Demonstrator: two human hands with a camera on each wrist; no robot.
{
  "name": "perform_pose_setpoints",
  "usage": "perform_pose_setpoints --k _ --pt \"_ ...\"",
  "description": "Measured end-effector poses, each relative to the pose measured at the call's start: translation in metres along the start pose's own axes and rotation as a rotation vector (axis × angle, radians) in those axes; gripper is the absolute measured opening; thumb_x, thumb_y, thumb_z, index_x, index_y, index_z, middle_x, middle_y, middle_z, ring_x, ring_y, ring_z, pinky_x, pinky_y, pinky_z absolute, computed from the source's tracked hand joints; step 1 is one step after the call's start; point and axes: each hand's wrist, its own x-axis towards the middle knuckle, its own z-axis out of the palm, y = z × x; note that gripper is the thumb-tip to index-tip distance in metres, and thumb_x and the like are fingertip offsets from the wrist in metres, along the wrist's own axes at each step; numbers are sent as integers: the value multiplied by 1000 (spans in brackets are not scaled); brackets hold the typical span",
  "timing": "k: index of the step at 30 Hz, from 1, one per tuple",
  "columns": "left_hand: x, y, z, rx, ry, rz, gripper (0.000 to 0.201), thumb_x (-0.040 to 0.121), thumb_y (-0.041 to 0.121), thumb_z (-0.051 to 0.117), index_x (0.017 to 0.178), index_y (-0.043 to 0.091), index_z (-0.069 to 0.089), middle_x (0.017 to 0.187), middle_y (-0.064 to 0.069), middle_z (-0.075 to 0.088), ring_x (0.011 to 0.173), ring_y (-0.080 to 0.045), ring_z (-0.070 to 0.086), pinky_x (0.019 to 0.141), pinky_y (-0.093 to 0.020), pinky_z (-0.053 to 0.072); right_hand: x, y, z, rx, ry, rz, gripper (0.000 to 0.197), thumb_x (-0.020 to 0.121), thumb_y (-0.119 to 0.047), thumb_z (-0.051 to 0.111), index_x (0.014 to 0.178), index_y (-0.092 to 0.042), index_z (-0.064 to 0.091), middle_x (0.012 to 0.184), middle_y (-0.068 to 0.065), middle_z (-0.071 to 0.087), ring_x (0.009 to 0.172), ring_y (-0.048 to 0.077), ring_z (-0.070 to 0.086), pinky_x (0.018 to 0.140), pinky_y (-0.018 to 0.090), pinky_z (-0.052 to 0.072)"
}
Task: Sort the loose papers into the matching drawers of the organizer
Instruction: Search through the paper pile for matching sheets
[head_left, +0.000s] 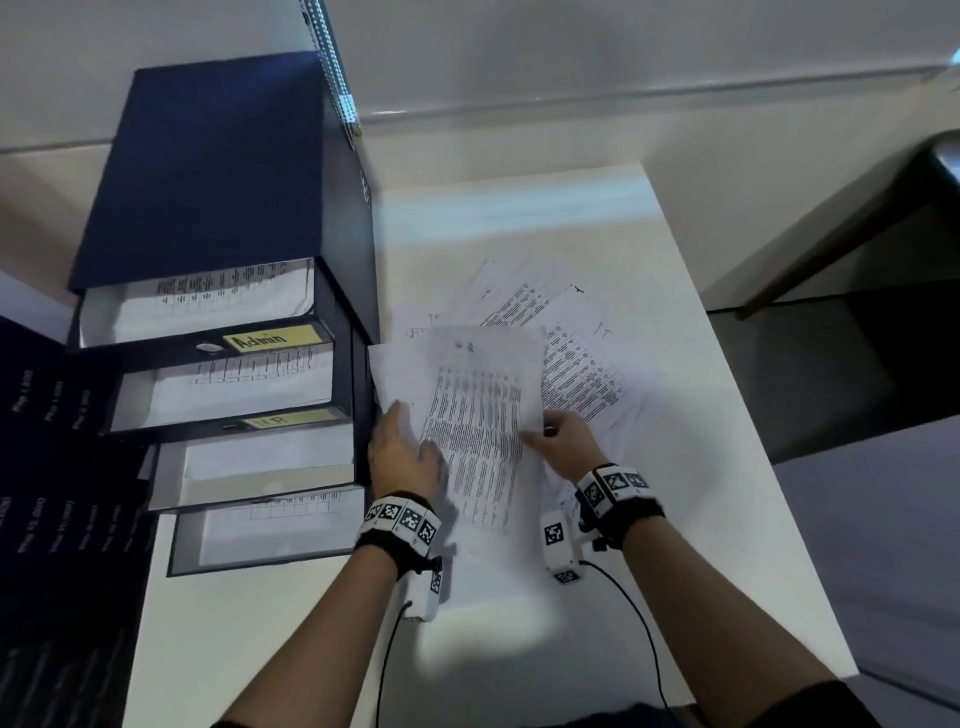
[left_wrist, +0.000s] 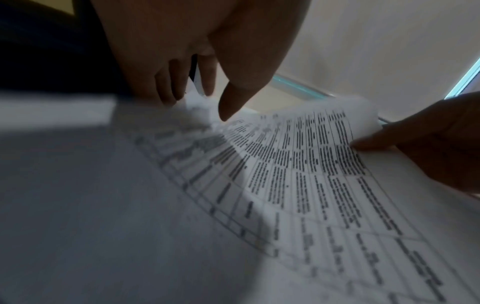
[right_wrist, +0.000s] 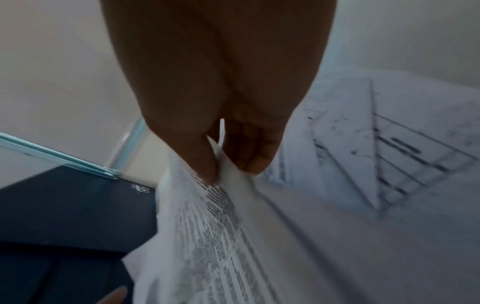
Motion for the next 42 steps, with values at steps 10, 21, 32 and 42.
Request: perform_pose_setpoints --k 10,21,32,42 --pt "37 129 -76 -718 -49 88 30 85 27 76 109 10 68 101 4 72 95 -7 69 79 -12 53 -53 -127 -65 370 207 -616 16 91 0 63 105 8 62 93 13 67 85 16 62 76 26 50" --pt "26 115 -64 -449 -334 131 39 74 40 83 104 21 66 98 7 72 94 -11 69 84 -34 59 -49 -63 -57 51 326 -242 37 84 -6 66 118 -19 58 111 0 69 102 19 66 93 40 54" --pt "6 125 -155 -508 -164 173 45 74 46 81 102 12 70 94 -2 75 86 -15 72 76 -33 60 -90 -141 -44 0 308 -553 38 93 -24 66 128 -17 53 110 -5 66 95 4 65 84 30 56" --pt "-19 12 -295 -500 -307 -27 85 59 30 93 132 23 50 117 2 71 107 -17 69 98 -49 52 -125 -176 85 -187 -195 -751 51 96 -16 61 144 -28 47 146 -16 45 130 -14 37 117 26 28"
